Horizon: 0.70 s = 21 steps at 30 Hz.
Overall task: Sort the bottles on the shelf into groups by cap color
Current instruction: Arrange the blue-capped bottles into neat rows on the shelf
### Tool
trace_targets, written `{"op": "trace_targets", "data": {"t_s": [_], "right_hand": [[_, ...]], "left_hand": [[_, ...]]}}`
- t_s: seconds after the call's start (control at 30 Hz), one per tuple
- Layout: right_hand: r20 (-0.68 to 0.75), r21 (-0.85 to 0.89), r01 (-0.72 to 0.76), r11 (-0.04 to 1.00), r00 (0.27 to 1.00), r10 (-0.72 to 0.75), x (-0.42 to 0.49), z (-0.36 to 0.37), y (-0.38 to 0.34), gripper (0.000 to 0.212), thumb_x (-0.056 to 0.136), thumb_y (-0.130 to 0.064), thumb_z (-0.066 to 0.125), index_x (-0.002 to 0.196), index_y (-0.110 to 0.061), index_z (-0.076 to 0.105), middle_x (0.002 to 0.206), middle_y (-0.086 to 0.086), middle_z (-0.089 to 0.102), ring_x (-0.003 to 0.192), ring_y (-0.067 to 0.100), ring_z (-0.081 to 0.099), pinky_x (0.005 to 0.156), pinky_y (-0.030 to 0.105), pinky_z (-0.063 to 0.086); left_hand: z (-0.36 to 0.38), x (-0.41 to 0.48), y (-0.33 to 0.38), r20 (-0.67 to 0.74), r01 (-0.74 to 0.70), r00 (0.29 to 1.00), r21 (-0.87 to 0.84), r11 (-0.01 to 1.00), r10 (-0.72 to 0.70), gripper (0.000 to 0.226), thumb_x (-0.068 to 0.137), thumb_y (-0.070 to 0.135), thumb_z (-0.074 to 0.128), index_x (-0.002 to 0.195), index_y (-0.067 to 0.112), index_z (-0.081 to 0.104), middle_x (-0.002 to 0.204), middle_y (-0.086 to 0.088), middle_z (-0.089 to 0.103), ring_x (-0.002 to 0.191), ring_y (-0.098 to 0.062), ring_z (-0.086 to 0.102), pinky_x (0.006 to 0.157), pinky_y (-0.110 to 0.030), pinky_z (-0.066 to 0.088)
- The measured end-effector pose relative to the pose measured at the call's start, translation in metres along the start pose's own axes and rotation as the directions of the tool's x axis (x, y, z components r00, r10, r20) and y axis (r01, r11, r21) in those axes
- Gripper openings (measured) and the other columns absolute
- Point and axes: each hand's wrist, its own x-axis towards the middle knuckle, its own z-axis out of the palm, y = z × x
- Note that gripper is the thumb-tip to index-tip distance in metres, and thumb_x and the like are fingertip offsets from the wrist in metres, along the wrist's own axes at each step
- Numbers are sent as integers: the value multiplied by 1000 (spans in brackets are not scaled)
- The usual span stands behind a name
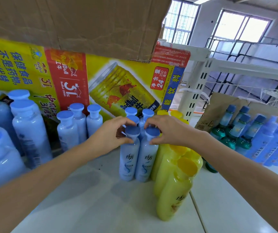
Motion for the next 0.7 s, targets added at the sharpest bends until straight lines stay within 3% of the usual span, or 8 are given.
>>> {"op": "trace_targets", "data": {"t_s": [0.07, 0.2, 0.3, 0.37, 0.43, 0.5, 0.7], "right_hand": [[-5, 28, -22, 999, 1000, 23, 0, 5, -1, 39, 77, -37, 69, 110, -21, 54, 107, 1, 59, 92, 18, 52, 76, 33, 42], [-51, 78, -39, 996, 998, 43, -1, 8, -3, 35, 79, -35, 68, 108, -21, 56, 104, 1, 60, 89, 18, 51, 76, 33, 42], [-78, 106, -43, 993, 996, 51, -2, 9, -4, 33, 79, -35, 69, 107, -21, 57, 106, -1, 61, 89, 14, 49, 76, 31, 40], [-77, 111, -51, 992, 995, 60, -1, 9, -5, 33, 79, -34, 68, 107, -20, 57, 107, 0, 61, 92, 16, 51, 78, 32, 42], [-77, 115, -53, 992, 995, 62, -2, 9, -6, 33, 79, -34, 68, 108, -20, 57, 108, 1, 62, 95, 18, 53, 81, 35, 44], [-78, 116, -52, 992, 995, 61, -3, 8, -6, 33, 80, -34, 68, 108, -20, 57, 109, 0, 61, 97, 18, 53, 82, 35, 44], [-43, 84, -60, 995, 997, 64, -1, 8, -6, 33, 80, -35, 67, 108, -21, 55, 108, 2, 61, 95, 21, 54, 82, 40, 46]], "left_hand": [[9, -10, -7, -64, 22, 998, -87, 996, -27, 50, 73, 4, 74, 103, 36, 51, 101, 7, 60, 92, -8, 58, 79, -15, 49], [25, -28, -18, -201, 53, 974, -264, 963, -108, 45, 74, 0, 72, 107, 24, 53, 104, 2, 61, 92, 2, 58, 79, -11, 47], [41, -43, -37, -158, 124, 971, -313, 942, -181, 51, 68, 6, 78, 104, 30, 51, 107, 7, 61, 91, 5, 59, 77, -12, 49], [54, -52, -52, -128, 200, 960, -309, 930, -249, 49, 62, 19, 77, 101, 32, 50, 100, 14, 63, 89, 8, 58, 71, -12, 50], [67, -59, -64, -105, 268, 943, -317, 910, -315, 49, 61, 15, 80, 97, 31, 51, 91, 21, 65, 86, 11, 58, 67, -13, 49], [77, -61, -73, -104, 295, 934, -310, 904, -341, 51, 65, 3, 80, 97, 31, 51, 92, 18, 66, 84, 10, 59, 68, -12, 48], [83, -62, -81, -130, 308, 923, -311, 899, -362, 47, 68, 6, 78, 97, 31, 52, 100, 11, 64, 90, 0, 60, 71, -13, 49]]}}
